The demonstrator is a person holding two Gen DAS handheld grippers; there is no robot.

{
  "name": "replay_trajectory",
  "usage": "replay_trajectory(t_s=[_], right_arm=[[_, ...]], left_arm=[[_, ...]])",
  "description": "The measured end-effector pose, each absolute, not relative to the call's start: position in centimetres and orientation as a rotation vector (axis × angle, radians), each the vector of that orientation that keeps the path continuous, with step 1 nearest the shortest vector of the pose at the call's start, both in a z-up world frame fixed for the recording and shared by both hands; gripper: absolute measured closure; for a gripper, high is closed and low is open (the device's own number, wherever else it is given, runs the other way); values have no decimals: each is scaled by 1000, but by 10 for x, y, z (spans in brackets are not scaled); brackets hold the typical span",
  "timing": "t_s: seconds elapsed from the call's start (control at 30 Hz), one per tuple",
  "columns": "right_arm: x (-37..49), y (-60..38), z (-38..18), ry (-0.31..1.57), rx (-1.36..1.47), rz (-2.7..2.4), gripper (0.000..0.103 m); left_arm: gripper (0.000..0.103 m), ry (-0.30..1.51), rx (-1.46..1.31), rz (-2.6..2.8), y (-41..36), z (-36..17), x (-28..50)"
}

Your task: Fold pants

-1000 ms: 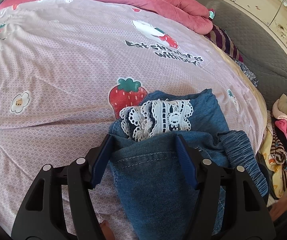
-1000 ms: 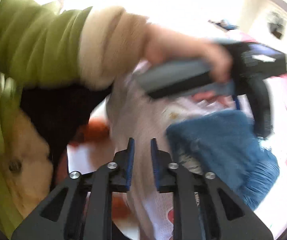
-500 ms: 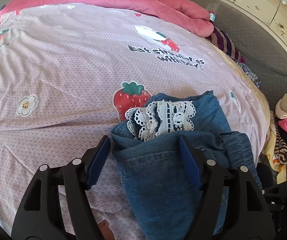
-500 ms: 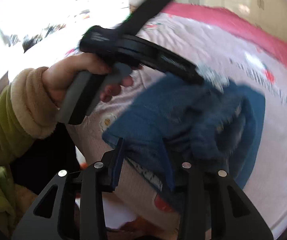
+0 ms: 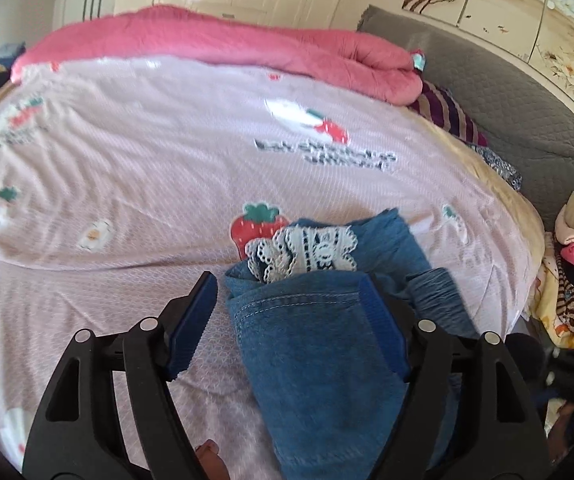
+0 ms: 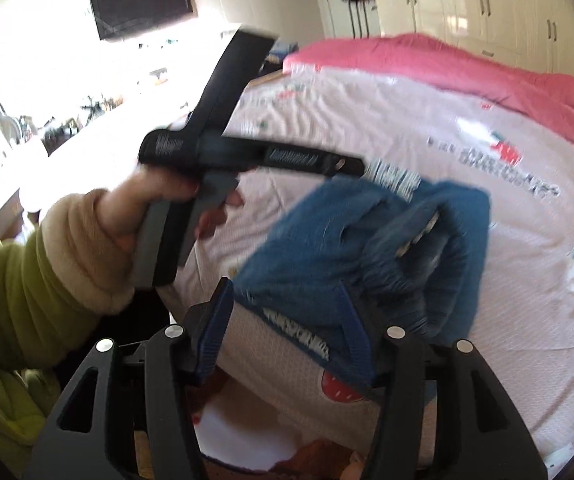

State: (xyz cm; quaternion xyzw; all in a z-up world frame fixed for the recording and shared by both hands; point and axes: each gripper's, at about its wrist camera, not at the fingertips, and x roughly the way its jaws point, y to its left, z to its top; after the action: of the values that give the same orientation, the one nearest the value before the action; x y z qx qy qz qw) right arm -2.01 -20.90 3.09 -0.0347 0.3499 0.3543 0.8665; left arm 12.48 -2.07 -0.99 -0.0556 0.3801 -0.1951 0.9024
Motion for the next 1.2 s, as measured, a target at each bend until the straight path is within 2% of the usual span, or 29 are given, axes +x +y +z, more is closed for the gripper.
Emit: replay_trajectory(t_s=[0.23,0.6,0.83,1.2], right_arm=[[-7,-234,43,674,-33,669,30],[-5,-256,47,633,-8,609,14],[13,-269,36,676,23,539,10],[92,-277,-12,851,194,476,8]], left_arm=[[29,698,-104,-363,-19,22,94],[15,684,-49,-334,-29,28,59],[10,734,-19,-303,-28,11,57],[10,896,-129,-334,-19,-45,83]])
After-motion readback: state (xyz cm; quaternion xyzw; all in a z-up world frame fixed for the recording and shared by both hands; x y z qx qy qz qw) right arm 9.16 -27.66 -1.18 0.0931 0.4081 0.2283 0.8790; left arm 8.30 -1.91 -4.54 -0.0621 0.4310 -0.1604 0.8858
